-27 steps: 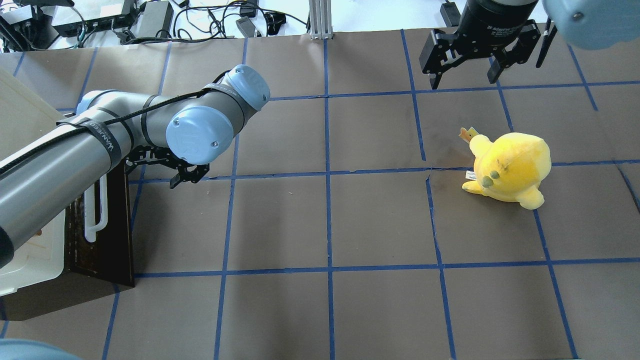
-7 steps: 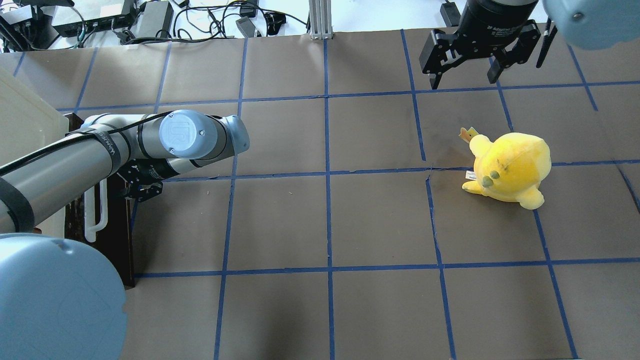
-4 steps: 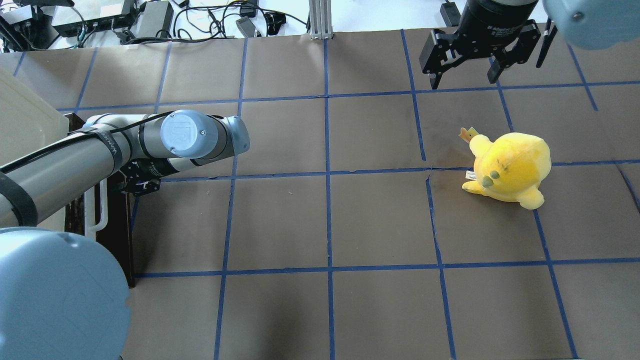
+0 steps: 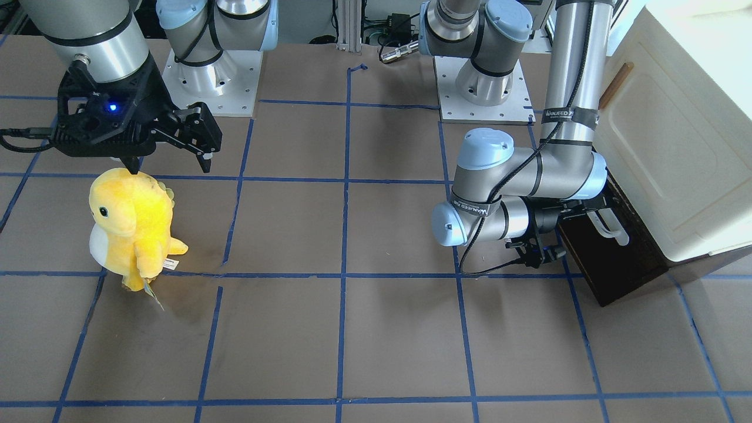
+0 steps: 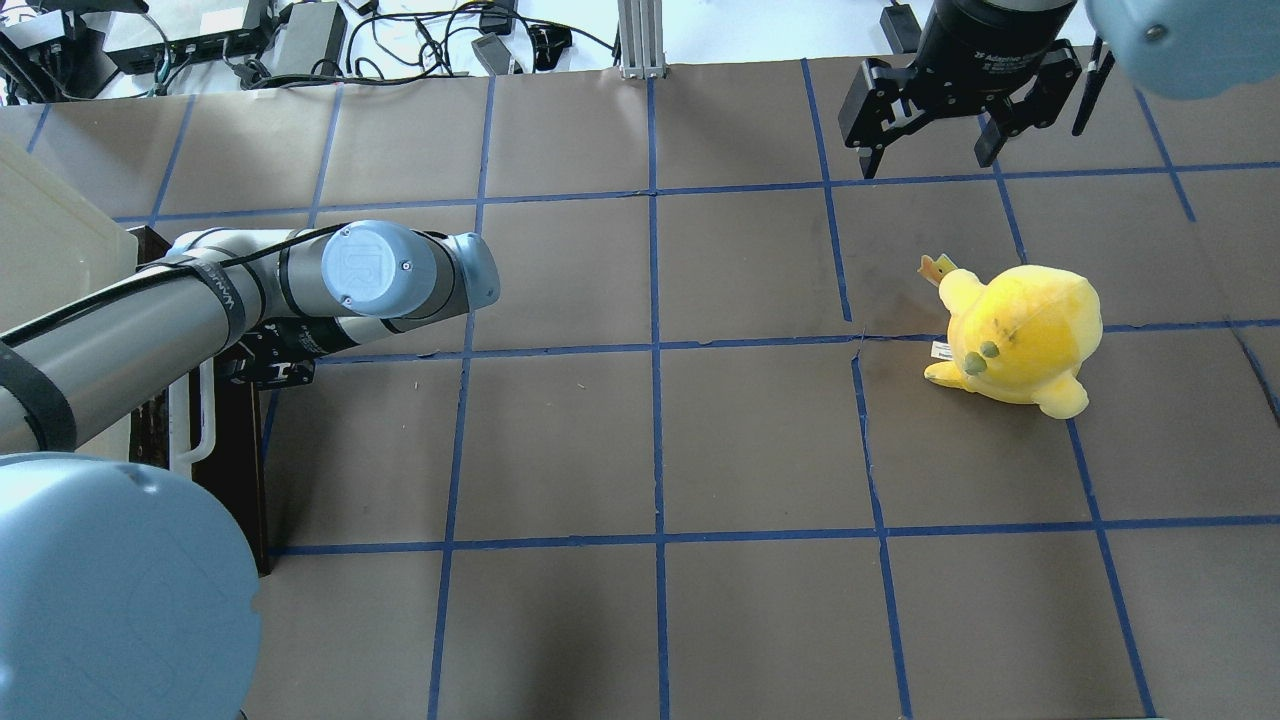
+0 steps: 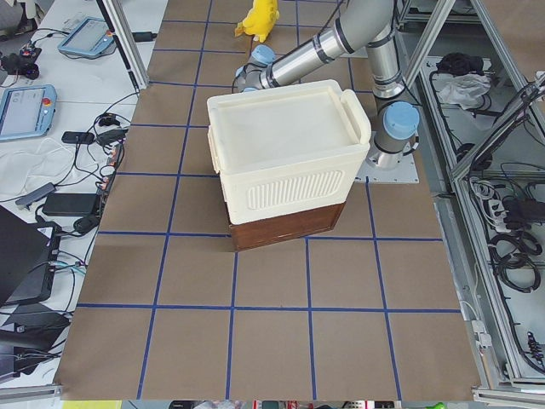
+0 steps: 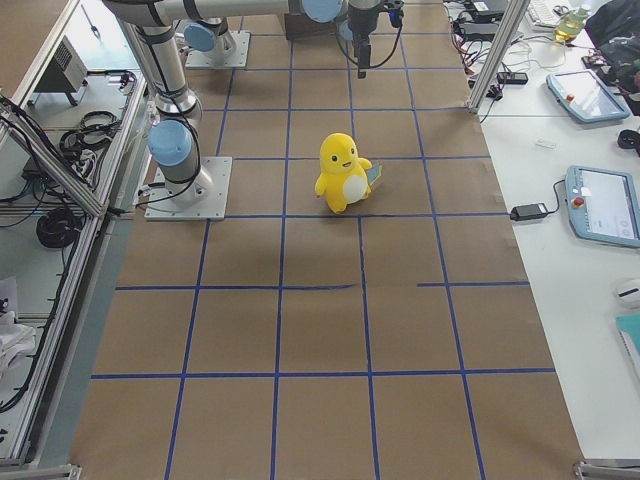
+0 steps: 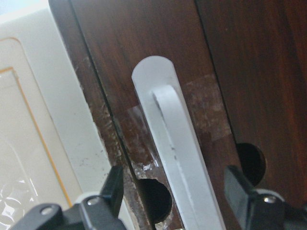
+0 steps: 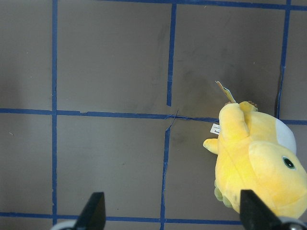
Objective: Pull drawer sideways
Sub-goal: 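Close the left gripper around the white drawer handle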
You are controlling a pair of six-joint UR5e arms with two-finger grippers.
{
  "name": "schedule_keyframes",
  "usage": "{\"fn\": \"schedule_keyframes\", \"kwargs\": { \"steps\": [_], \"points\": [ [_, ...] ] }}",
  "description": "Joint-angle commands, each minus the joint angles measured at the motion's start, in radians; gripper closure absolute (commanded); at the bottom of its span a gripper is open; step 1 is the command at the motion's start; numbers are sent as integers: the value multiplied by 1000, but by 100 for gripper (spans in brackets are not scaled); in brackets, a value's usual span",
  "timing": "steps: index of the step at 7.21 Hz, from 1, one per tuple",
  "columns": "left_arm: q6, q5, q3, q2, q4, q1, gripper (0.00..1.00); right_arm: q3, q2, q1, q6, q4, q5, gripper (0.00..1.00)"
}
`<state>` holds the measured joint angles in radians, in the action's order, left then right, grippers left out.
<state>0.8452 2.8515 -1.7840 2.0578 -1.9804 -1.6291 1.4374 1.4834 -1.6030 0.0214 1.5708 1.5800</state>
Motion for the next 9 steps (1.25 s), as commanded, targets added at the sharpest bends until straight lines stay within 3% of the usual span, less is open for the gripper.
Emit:
{"fn": "schedule_keyframes", "kwargs": {
  "steps": [1, 6, 7, 9],
  "points": [
    [0, -3, 0, 4, 0, -2, 43, 0, 0, 0, 0, 0, 0, 0],
    [-3, -6, -2, 9, 28, -2, 44, 0, 0, 0, 0, 0, 0, 0],
    [-2, -7, -3, 7, 28, -2, 52, 0, 0, 0, 0, 0, 0, 0],
    [0, -9, -6, 9, 29, -2, 58, 0, 0, 0, 2, 0, 0, 0]
  ]
}}
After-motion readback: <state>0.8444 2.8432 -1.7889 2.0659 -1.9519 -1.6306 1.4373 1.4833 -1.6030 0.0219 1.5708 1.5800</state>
